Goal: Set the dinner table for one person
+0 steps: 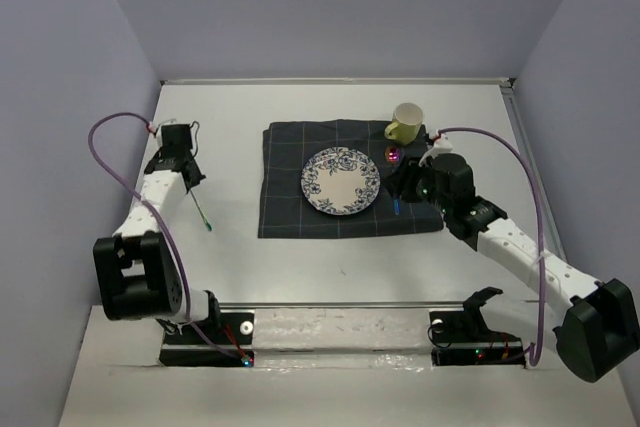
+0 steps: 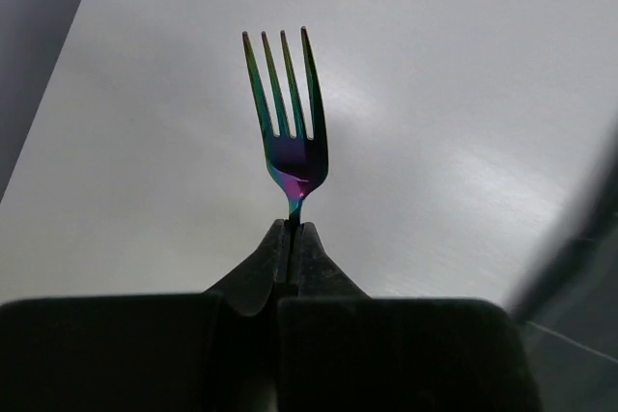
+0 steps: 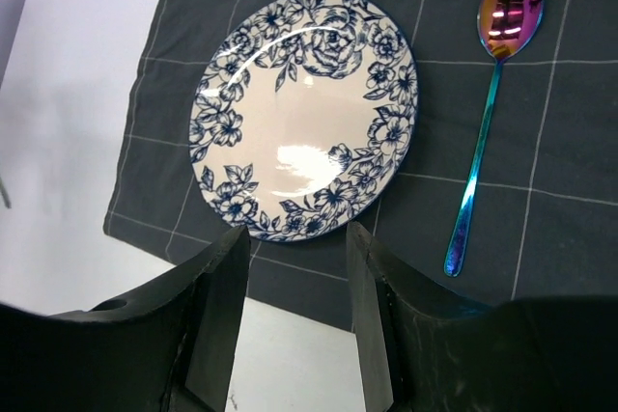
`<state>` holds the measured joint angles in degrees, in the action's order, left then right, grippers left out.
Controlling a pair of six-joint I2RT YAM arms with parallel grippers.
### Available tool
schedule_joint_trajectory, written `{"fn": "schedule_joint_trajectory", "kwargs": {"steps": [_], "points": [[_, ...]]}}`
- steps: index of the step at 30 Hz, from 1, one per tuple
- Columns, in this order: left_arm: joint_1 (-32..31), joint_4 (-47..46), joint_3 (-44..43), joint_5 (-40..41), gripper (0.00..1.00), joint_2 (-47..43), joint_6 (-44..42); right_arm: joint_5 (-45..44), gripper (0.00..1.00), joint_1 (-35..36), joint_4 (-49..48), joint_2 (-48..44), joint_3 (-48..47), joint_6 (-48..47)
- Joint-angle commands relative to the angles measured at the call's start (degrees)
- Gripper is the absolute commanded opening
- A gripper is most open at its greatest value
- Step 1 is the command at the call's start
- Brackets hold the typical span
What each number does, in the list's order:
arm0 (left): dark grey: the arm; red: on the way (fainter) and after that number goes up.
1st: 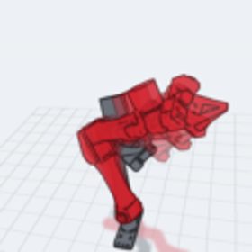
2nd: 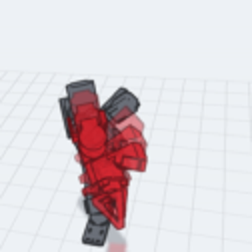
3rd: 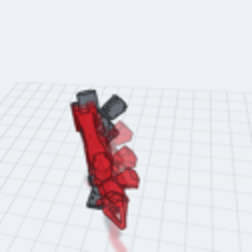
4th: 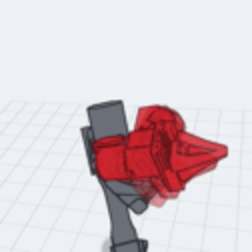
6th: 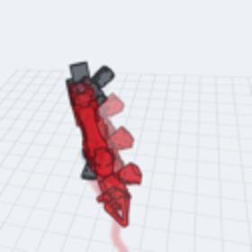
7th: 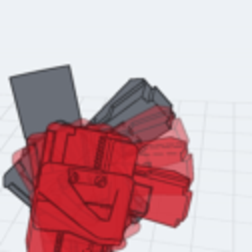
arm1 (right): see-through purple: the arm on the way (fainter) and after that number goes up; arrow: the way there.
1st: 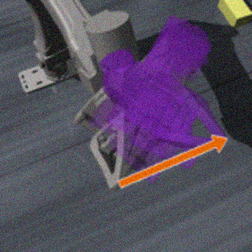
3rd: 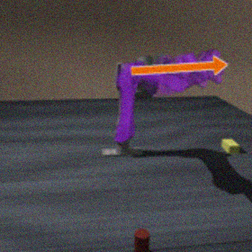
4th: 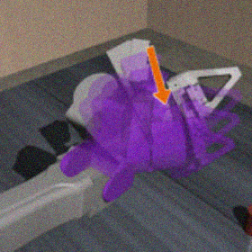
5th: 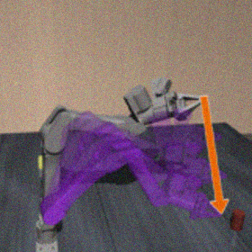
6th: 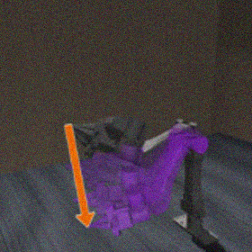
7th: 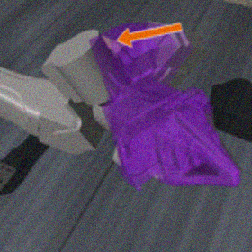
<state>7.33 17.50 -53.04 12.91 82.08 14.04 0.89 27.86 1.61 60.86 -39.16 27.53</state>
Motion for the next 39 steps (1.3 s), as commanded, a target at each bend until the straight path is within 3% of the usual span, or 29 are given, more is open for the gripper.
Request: {"fn": "schedule_joint_trajectory", "kwargs": {"steps": [1,6,10,21,39], "points": [[-15.66,3.15,-10.23,9.58,0.00,-6.06,-2.27,-5.01,0.50,0.44,-4.85,-0.74,1.18,0.51],[-30.76,0.80,-12.35,9.15,0.00,-4.05,3.96,-10.81,0.49,0.44,-6.97,-4.07,3.82,1.21],[-36.41,-2.72,-12.71,9.86,0.00,0.34,6.52,-15.38,0.49,0.44,-7.58,-6.71,5.14,1.30],[-40.11,-4.84,-16.66,11.62,0.00,13.35,5.47,-17.14,0.49,0.44,-7.93,-5.31,5.23,1.04],[-40.20,-4.49,-23.34,11.88,0.00,24.08,2.83,-15.83,0.48,0.44,-8.64,-3.64,5.23,1.21]]}}
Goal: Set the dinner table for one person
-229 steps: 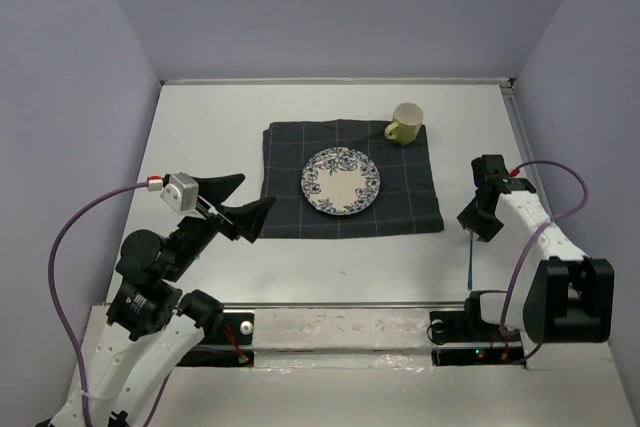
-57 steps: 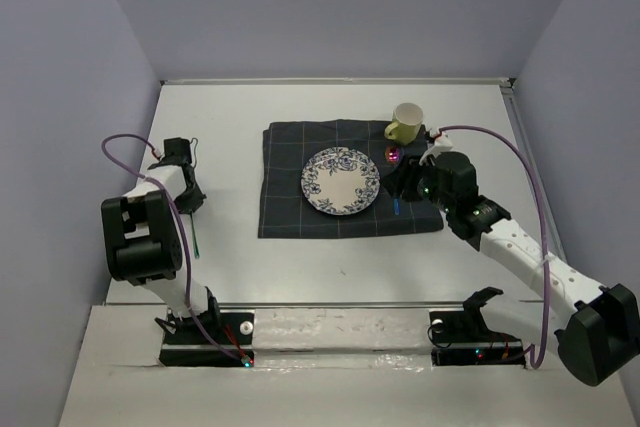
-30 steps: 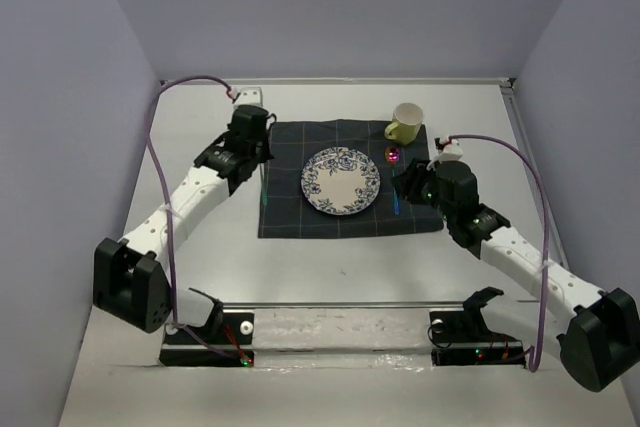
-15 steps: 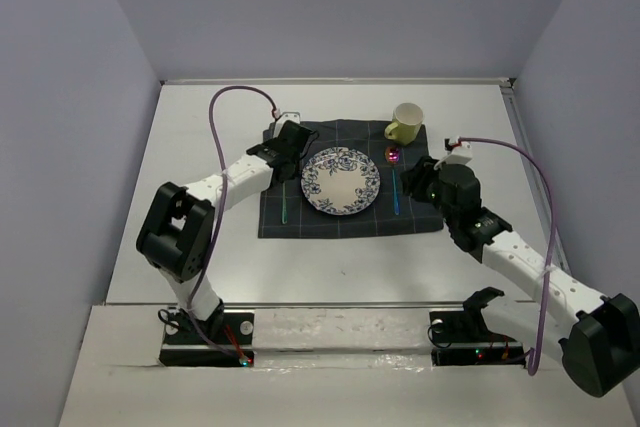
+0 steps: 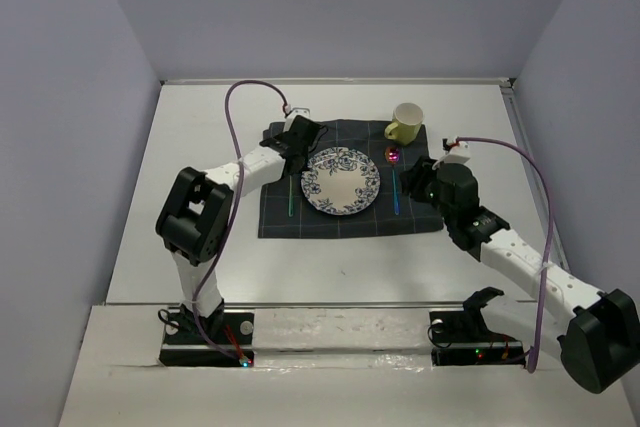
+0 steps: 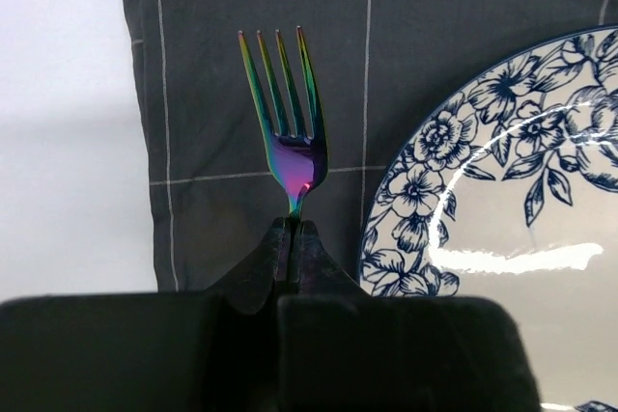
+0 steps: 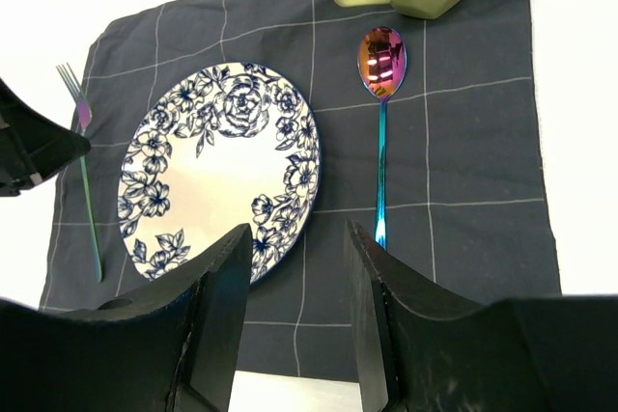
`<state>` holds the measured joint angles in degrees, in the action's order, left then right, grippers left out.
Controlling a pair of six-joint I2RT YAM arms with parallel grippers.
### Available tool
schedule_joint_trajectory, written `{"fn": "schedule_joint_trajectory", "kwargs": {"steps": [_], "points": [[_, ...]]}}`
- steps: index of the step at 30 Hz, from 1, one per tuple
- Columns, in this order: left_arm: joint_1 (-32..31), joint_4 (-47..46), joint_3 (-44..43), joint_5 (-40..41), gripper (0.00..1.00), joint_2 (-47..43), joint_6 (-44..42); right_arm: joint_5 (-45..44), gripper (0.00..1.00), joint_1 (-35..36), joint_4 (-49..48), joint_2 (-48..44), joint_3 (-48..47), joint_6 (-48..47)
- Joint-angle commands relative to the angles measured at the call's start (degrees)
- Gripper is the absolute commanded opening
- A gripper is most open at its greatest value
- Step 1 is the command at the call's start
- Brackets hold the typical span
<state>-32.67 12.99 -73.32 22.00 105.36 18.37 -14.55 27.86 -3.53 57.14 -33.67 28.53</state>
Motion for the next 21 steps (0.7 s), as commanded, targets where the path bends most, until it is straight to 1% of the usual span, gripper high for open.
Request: {"fn": "schedule_joint_trajectory", "kwargs": {"steps": [1,12,21], "points": [[-0.21,0.10,-2.97,2.87,0.00,0.90,-1.76,-0.48,0.48,0.44,-3.50,-0.02,-0.26,0.21],[1.29,-0.77,-0.51,4.80,0.00,1.07,-4.13,-0.13,0.48,0.44,-3.50,0.42,-0.26,0.21],[1.73,-2.80,-0.69,2.35,0.00,3.79,-4.57,-0.04,0.48,0.44,-3.59,1.22,-0.43,0.12]]}}
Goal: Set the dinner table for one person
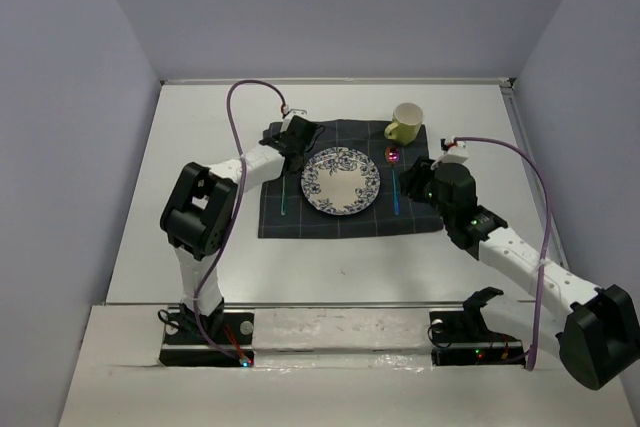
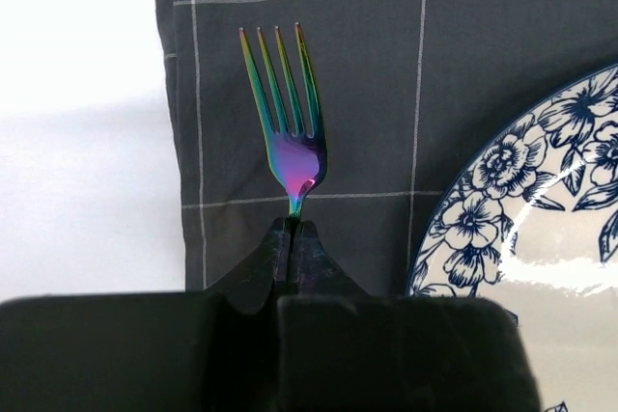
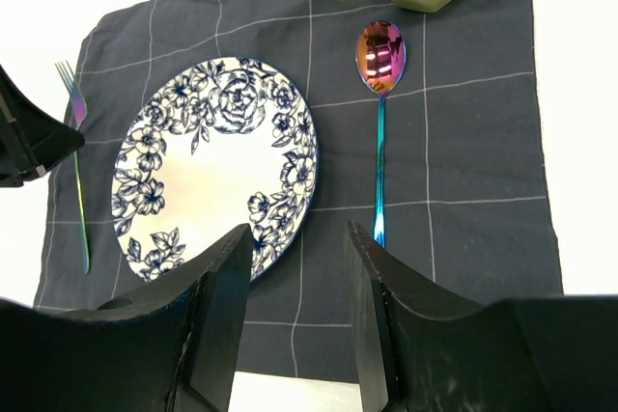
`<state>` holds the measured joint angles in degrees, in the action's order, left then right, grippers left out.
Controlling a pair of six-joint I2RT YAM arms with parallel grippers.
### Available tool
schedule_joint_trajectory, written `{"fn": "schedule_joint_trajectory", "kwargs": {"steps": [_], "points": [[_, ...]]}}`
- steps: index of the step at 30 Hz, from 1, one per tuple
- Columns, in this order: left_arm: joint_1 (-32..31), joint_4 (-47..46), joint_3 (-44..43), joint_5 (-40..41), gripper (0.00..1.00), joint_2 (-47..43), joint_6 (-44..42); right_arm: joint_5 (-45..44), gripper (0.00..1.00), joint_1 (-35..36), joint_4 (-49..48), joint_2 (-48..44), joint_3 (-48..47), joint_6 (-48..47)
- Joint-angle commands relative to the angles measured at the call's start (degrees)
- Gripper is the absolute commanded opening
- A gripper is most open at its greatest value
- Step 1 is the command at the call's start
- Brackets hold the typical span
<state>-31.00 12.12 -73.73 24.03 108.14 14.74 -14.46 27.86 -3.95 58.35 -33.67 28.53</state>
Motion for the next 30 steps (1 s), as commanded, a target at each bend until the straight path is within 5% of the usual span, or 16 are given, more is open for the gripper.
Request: {"fn": "schedule_joint_trajectory", "kwargs": {"steps": [1,6,9,13,18,22,30], "points": [[0.15,-2.01,-0.36,0.23,0.00,1.20,-0.94,-0.22,0.48,0.44,-3.17,-0.07,-0.43,0.12],[0.24,-2.72,-0.18,-0.13,0.02,1.46,-1.12,-0.22,0.48,0.44,-3.09,0.01,-0.43,0.03],[0.24,-2.72,-0.09,-0.39,0.17,1.64,-1.03,-0.40,0.48,0.44,-3.17,0.01,-0.43,-0.06],[0.15,-2.19,0.52,0.22,0.63,-0.20,0.02,-0.48,0.48,0.44,-3.17,-1.82,-0.08,-0.50],[0.15,1.76,-1.84,2.77,0.87,-7.12,0.46,-1.53,0.48,0.44,-0.89,-4.82,-1.13,-1.46],[0.15,0.80,-0.80,1.38,0.95,-14.60,1.16,-1.80,0.50,0.44,3.06,-7.19,-4.55,-2.26],[-0.37,-10.35,10.61,-7.95,0.99,-49.30,0.29,4.70,0.58,0.44,13.96,-16.06,-14.31,0.12]]}}
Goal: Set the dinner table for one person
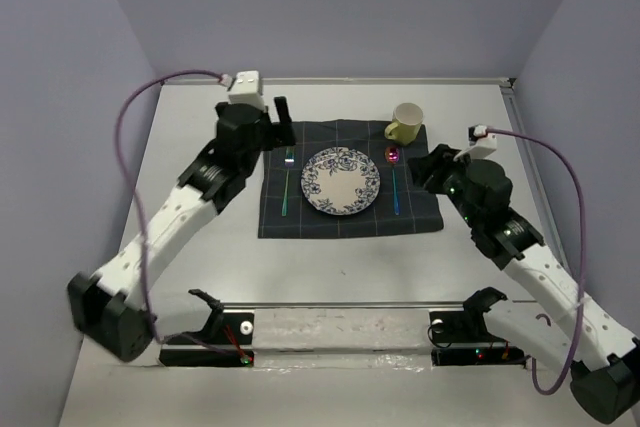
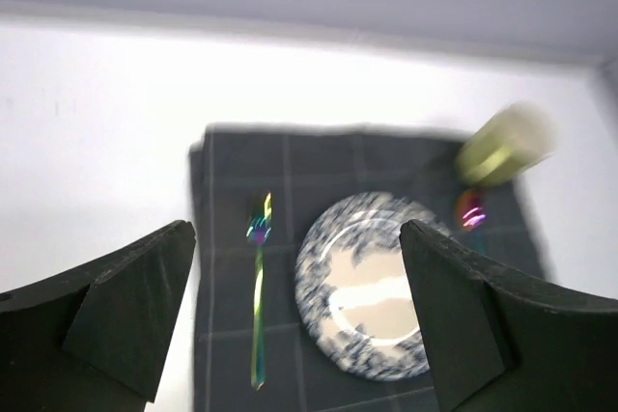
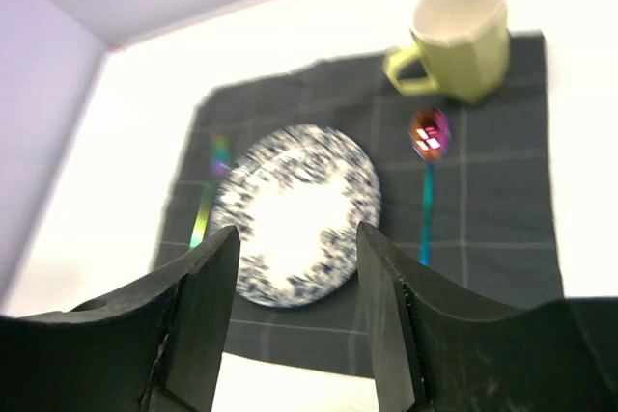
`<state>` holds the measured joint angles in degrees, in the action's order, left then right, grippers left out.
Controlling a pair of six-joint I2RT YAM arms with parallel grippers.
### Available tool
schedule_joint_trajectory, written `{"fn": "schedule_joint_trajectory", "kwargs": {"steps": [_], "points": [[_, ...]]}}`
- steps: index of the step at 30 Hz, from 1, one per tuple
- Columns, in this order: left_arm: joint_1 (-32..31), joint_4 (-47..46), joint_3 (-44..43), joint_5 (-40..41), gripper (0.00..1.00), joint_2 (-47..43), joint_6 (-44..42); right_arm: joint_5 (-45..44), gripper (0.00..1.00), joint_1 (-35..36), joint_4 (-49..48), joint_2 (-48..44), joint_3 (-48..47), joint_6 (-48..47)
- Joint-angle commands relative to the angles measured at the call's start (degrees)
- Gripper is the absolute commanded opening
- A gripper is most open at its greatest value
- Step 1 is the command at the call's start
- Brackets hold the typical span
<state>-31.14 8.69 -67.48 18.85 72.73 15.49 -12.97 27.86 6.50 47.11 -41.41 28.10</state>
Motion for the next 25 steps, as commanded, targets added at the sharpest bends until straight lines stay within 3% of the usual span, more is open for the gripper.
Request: {"fn": "schedule_joint_trajectory", "kwargs": {"steps": [1,3,6,7,13,25], "points": [[-0.24,-8.24,7.34,-1.46,0.99,-21.15,-0.63,4.17,0.61,0.44,4.21,-6.84,-7.80,0.38],[-0.33,-8.34,9.47,0.56,0.99,-27.87,-0.98,4.27,0.66,0.44,6.50,-8.70,-12.71,-1.11],[-0.24,-7.28,11.23,3.21,0.99,-38.08,-1.51,2.96,0.83,0.44,10.28,-11.69,-20.80,-2.78],[-0.24,-5.19,10.28,3.21,0.99,-41.23,-1.86,1.65,0.99,0.44,11.07,-12.48,-22.38,-2.61],[-0.24,-0.86,8.77,4.00,0.99,-47.50,-0.81,-1.69,1.00,0.44,12.48,-17.49,-24.08,-3.76],[-0.24,-4.55,12.02,-3.37,0.99,-46.28,-0.46,-3.46,1.00,0.44,12.40,-17.94,-24.07,-5.41]]}}
